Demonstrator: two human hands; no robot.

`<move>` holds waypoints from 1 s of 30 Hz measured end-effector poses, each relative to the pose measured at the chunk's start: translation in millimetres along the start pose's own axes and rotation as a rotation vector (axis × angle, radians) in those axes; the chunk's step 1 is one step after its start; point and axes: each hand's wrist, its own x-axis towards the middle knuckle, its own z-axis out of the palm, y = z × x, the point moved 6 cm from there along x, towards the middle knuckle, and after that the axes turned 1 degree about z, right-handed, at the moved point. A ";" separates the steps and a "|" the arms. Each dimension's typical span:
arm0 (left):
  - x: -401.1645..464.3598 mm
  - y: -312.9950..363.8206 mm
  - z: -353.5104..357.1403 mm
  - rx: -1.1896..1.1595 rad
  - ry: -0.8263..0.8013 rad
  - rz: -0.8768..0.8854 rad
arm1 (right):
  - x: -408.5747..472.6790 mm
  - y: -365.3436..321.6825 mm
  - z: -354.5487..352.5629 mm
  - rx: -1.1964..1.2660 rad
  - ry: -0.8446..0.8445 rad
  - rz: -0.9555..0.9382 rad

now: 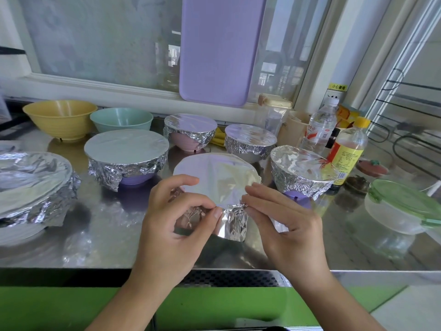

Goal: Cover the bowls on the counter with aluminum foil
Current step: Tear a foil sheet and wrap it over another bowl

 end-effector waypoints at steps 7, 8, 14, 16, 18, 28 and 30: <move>-0.3 -0.7 1.3 -0.002 -0.029 -0.035 | 6.1 -10.3 6.0 -0.012 -0.005 -0.088; 0.1 -1.0 1.2 0.005 -0.026 -0.037 | 6.2 -10.9 6.5 -0.022 -0.002 -0.089; 1.2 -1.4 0.9 0.052 -0.006 -0.006 | 7.9 -9.8 7.7 -0.012 -0.013 -0.054; 1.1 -1.3 1.2 0.053 -0.001 -0.004 | 8.2 -9.7 7.9 -0.017 -0.015 -0.046; 1.4 -1.3 0.8 0.053 0.004 -0.011 | 8.5 -10.0 8.2 -0.014 -0.017 -0.038; -0.2 -1.6 -2.4 0.079 0.009 -0.037 | 12.5 6.3 -1.4 -0.005 -0.021 0.131; -0.5 -1.1 -3.2 0.081 0.022 -0.022 | 10.8 4.2 -0.4 -0.009 -0.011 0.126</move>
